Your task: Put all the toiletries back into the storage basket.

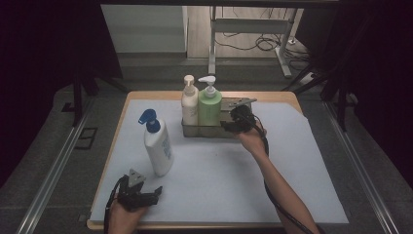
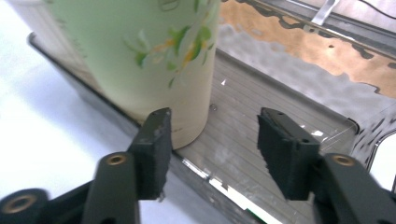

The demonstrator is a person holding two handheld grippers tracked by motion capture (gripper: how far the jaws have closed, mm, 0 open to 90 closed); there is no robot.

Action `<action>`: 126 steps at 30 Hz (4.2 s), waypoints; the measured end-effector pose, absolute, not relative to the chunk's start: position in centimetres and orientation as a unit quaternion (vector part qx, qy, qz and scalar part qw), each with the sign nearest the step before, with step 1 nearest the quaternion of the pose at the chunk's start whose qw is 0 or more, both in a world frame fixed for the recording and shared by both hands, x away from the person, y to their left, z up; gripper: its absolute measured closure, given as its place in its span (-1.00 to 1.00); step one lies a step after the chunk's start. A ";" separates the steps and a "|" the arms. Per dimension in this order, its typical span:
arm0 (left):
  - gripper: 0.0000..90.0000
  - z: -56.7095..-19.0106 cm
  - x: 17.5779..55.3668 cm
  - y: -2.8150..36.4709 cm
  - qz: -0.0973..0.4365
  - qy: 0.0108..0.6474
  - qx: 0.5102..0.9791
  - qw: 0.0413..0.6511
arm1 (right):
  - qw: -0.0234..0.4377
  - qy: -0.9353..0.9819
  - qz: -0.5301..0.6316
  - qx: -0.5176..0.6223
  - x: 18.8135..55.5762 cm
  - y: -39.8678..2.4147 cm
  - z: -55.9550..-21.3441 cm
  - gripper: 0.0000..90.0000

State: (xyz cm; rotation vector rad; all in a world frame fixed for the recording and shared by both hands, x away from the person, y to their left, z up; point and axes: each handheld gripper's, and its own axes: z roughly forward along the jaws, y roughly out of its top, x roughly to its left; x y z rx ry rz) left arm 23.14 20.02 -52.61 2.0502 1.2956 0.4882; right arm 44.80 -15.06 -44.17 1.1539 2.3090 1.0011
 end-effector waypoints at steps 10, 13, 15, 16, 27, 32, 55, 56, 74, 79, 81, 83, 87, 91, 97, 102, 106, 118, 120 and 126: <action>-0.73 -52.6 23.1 20.0 0.186 0.495 0.783 0.328 | 0.179 0.823 0.374 0.388 43.2 -16.0 -43.3 -0.36; -0.73 -52.6 23.1 20.0 0.186 0.495 0.783 0.328 | 0.183 0.827 0.376 0.377 42.6 -16.2 -43.1 -0.42; -0.73 -52.6 23.1 20.0 0.186 0.495 0.783 0.328 | 0.182 0.831 0.373 0.371 42.2 -16.3 -43.0 -0.43; -0.73 -52.6 23.1 20.0 0.186 0.495 0.783 0.328 | 0.181 0.832 0.372 0.369 42.0 -16.3 -43.0 -0.44; -0.73 -52.6 23.1 20.0 0.186 0.495 0.783 0.328 | 0.176 0.844 0.366 0.351 39.9 -17.4 -43.1 -0.61; -0.73 -52.6 23.1 20.0 0.186 0.495 0.783 0.328 | 0.176 0.846 0.367 0.344 38.8 -18.1 -43.0 -0.66; -0.73 -52.6 23.1 20.0 0.186 0.495 0.783 0.328 | 0.175 0.859 0.348 0.333 33.5 -22.7 -43.2 -1.00; -0.73 -52.6 23.1 20.0 0.186 0.495 0.783 0.328 | 0.175 0.857 0.351 0.334 33.3 -23.0 -43.3 -1.00; -0.73 -52.6 23.1 20.0 0.187 0.495 0.782 0.328 | 0.170 0.838 0.358 0.376 30.7 -26.6 -47.8 -1.00; -0.73 -52.6 23.1 20.0 0.187 0.495 0.782 0.328 | 0.170 0.836 0.354 0.384 30.4 -27.0 -49.1 -1.00; -0.73 -52.6 23.1 20.0 0.186 0.495 0.782 0.328 | 0.165 0.840 0.346 0.383 30.4 -27.0 -49.7 -1.00; -0.73 -52.6 23.1 20.0 0.186 0.495 0.783 0.327 | 0.161 0.842 0.342 0.384 30.2 -26.9 -50.4 -1.00; -0.73 -52.5 23.2 20.1 0.184 0.494 0.784 0.327 | 0.161 0.846 0.336 0.381 30.1 -26.9 -51.5 -1.00; -0.72 -52.5 23.2 20.1 0.181 0.493 0.786 0.328 | 0.152 0.845 0.339 0.384 30.2 -27.1 -52.1 -1.00; -0.65 -52.3 23.3 20.5 0.175 0.489 0.790 0.326 | 0.153 0.844 0.337 0.387 30.2 -27.1 -52.2 -1.00; -0.42 -52.0 23.5 21.0 0.174 0.497 0.785 0.326 | 0.153 0.844 0.338 0.387 30.2 -27.2 -52.2 -1.00; -0.22 -51.7 24.0 21.7 0.177 0.511 0.775 0.327 | 0.153 0.844 0.338 0.387 30.2 -27.2 -52.2 -1.00; 0.54 -50.8 27.3 23.1 0.176 0.523 0.765 0.332 | 0.153 0.844 0.338 0.387 30.2 -27.2 -52.3 -1.00; 0.69 -50.8 28.0 22.8 0.171 0.519 0.768 0.335 | 0.153 0.844 0.338 0.387 30.2 -27.2 -52.3 -1.00; 0.98 -51.2 30.0 21.7 0.165 0.502 0.780 0.336 | 0.153 0.844 0.339 0.387 30.2 -27.2 -52.3 -1.00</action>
